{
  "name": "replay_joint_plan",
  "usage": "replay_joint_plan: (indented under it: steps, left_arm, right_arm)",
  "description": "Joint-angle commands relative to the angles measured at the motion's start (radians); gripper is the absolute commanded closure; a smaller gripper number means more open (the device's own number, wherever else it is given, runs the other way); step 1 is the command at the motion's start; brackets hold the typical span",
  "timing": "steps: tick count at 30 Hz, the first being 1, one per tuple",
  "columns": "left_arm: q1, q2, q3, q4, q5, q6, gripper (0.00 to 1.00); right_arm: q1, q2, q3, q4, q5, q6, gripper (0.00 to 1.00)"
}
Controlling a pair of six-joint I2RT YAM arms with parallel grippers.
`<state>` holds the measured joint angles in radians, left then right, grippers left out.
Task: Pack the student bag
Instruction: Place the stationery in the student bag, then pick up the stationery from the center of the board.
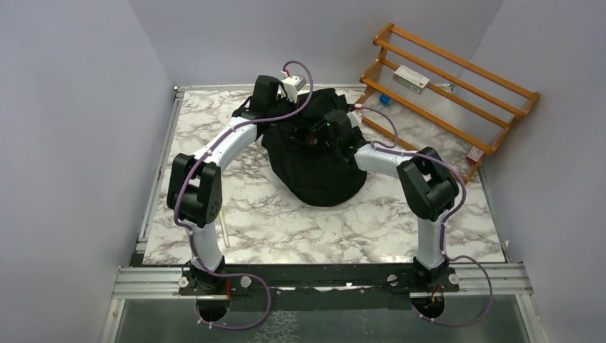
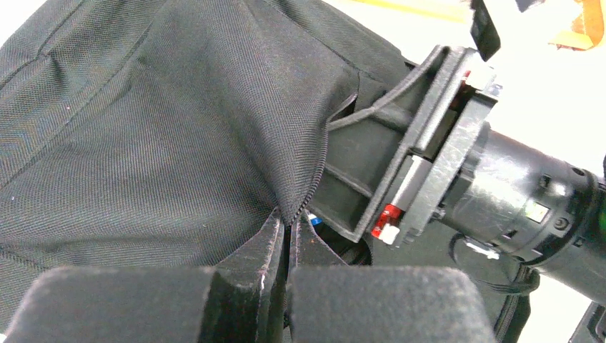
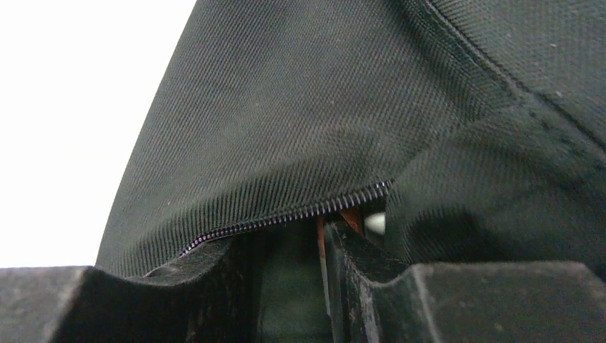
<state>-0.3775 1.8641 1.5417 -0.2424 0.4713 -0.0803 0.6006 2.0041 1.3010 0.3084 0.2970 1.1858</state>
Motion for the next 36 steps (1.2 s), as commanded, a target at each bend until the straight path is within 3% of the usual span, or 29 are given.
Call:
replay_joint_plan:
  steps: [1,15,26,31,36]
  left_arm:
    - [-0.013,-0.064,0.0,-0.015,0.027,0.008,1.0]
    - [-0.012,-0.047,0.017,-0.027,-0.004,0.013,1.0]
    - [-0.008,-0.041,0.038,-0.042,-0.017,-0.001,1.0]
    - [-0.006,-0.03,0.054,-0.053,-0.02,-0.001,1.0]
    - [-0.004,-0.012,0.099,-0.08,-0.019,-0.004,1.0]
  right_arm:
    - [0.002,-0.108,-0.071,0.08,0.029,-0.085,0.6]
    - [0.007,-0.514,-0.521,0.23,-0.064,-0.395,0.6]
    - [0.124,-0.839,-0.759,0.257,-0.224,-0.593,0.57]
    - [0.252,-0.832,-0.731,0.227,-0.259,-0.7,0.5]
    - [0.393,-0.703,-0.671,0.294,-0.289,-0.791,0.51]
